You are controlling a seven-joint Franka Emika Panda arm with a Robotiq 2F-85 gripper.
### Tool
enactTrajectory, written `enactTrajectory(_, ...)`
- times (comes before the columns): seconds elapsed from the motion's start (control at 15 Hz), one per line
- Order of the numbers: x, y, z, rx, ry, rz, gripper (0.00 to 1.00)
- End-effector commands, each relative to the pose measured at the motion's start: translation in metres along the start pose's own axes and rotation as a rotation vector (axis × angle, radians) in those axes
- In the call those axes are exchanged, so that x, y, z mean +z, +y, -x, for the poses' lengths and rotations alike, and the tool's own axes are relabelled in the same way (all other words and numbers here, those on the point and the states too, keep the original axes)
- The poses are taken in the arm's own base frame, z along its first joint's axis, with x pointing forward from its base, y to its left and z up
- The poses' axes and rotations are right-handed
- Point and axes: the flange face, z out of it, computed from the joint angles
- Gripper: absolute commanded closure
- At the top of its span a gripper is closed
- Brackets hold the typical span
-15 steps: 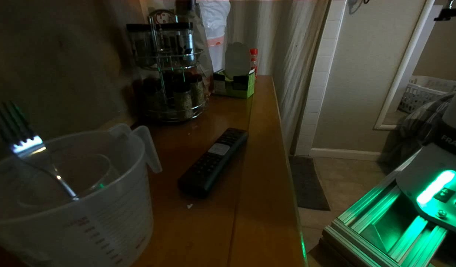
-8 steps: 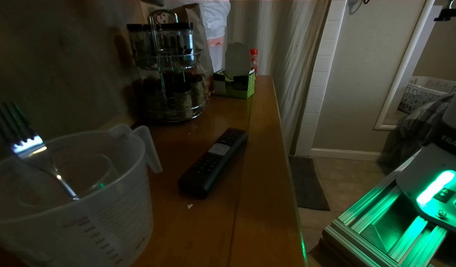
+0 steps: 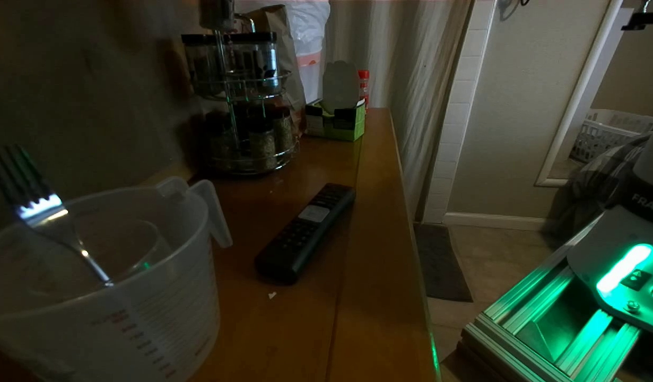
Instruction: Put the spice bottle on the rack
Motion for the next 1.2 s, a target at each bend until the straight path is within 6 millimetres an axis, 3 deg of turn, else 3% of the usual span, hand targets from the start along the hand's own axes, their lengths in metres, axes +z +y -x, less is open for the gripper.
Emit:
enactTrajectory(0.0, 0.012, -0.006, -0.007, -0.046, 0.0, 0.027, 0.75)
enactTrajectory(0.27, 0.029, -0.015, -0.013, -0.115, -0.053, 0.059, 0.75)
enactTrajectory(0.6, 0.044, -0.007, -0.007, -0.188, -0.159, 0.144, 0.75)
enactTrajectory(1.13, 0.066, 0.002, 0.0, -0.186, -0.194, 0.129, 0.75)
